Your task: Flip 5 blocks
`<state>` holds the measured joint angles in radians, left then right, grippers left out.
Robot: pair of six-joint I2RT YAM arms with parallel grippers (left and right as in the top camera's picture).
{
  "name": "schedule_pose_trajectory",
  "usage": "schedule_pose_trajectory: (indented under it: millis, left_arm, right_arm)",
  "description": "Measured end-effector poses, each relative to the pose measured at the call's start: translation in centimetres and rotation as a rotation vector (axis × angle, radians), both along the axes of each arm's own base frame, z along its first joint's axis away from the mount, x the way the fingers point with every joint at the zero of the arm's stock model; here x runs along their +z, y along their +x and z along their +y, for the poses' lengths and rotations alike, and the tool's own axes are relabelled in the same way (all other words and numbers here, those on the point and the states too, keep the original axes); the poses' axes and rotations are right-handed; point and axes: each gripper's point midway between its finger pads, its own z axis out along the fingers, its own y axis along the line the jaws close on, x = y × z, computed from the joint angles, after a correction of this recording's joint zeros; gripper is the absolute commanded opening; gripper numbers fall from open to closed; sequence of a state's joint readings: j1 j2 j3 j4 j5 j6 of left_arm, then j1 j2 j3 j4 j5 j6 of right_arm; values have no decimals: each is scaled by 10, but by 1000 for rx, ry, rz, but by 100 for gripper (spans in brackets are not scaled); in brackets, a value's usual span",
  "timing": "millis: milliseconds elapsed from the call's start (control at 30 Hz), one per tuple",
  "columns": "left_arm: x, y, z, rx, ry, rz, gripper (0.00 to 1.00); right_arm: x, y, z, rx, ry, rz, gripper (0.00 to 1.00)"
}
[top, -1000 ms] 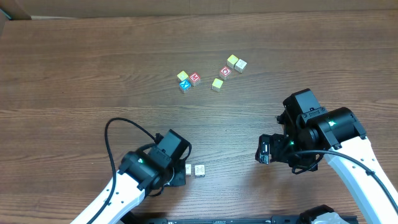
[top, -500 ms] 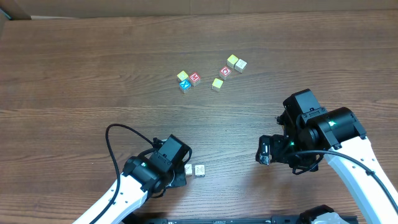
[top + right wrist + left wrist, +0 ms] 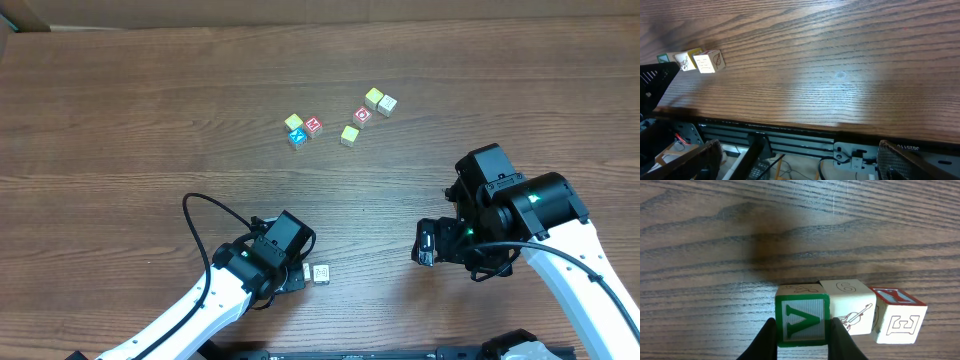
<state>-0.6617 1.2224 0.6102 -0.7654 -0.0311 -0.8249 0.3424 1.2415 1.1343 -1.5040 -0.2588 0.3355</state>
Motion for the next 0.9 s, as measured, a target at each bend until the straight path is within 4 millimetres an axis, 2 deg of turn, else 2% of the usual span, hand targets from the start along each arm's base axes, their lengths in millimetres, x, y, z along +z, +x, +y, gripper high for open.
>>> schedule_pose_trajectory:
  millis: [133, 233, 400, 600, 667, 733, 833, 900]
  left_arm:
    - [0, 0, 0, 11, -1, 1, 34]
    - [0, 0, 0, 12, 0, 0, 34]
    - [0, 1, 0, 11, -3, -3, 24]
    - [6, 1, -1, 11, 2, 6, 25]
    - [15, 2, -1, 12, 8, 11, 14]
    - [22, 0, 1, 31, 20, 28, 4]
    - [24, -17, 15, 107, 74, 105, 4]
    - [23, -30, 24, 158, 109, 159, 4]
  right_arm:
    - [0, 0, 0, 0, 0, 0, 100]
    - [0, 0, 0, 0, -1, 0, 100]
    - [0, 0, 0, 0, 0, 0, 100]
    - [0, 1, 0, 0, 2, -4, 100]
    - [0, 2, 1, 1, 3, -10, 100]
    - [0, 3, 1, 4, 5, -15, 90]
    - [0, 7, 3, 12, 12, -31, 66]
    - [1, 10, 4, 27, 20, -50, 33]
